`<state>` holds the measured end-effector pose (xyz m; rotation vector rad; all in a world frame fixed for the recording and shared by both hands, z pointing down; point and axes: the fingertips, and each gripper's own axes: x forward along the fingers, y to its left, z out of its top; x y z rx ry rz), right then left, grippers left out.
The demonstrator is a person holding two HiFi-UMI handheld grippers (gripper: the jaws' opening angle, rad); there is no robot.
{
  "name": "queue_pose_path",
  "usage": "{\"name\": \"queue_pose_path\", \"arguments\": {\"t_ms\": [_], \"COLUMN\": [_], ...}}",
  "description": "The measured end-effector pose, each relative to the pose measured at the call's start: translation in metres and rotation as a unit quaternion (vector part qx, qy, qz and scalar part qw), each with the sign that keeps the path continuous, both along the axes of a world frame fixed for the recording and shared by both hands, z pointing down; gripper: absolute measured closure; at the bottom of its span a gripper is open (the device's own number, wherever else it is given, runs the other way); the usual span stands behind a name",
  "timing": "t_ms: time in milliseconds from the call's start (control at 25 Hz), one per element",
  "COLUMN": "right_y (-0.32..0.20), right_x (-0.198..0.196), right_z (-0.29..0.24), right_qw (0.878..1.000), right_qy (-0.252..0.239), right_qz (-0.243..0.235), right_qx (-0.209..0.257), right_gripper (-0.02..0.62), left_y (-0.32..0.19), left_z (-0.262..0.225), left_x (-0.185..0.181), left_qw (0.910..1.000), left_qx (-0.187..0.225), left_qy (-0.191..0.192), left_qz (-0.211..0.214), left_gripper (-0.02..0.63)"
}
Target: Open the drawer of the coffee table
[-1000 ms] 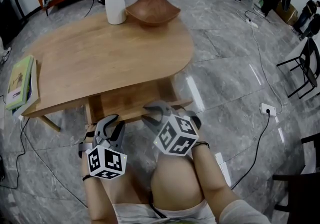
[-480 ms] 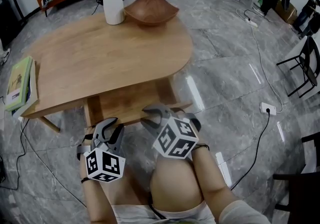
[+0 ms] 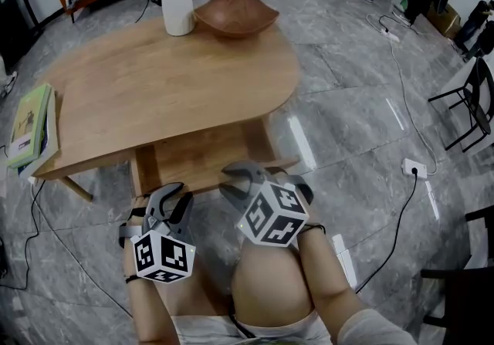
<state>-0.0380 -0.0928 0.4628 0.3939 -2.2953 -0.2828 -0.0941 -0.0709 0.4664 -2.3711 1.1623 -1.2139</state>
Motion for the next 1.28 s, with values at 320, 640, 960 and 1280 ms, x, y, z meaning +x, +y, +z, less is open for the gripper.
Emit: {"name": "queue_pose_path", "arguments": {"t_ms": [320,640,960,1280], "right_y": [0.004,0.010,0.014,0.018], "right_x": [0.002,0.004,0.005,0.008], "right_z": [0.001,0.002,0.004,0.004], "right_qw": [1.000,1.000,1.000,1.000], "right_qy": [0.009,0.006,0.010,0.022], "right_qz": [-0.002,-0.004,-0.003,-0.001], "right_qx": [-0.001,-0.002,-0.011,-0.012], "right_gripper": [0.492,0.492,0.492,0.492], "left_y": [0.004,0.010,0.015,0.019], "left_z": [0.001,0.003,0.004,0.004], "left_x": [0.003,0.004,0.005,0.008], "left_qw": [0.9999,0.9997,0.9996,0.9997], "left_qx": [-0.004,-0.004,-0.002,0.002], "left_qy": [-0.012,-0.020,-0.020,-0.016], "left_qz": [0.007,0.014,0.019,0.019], "left_gripper": [0.502,0.505,0.506,0.506]}}
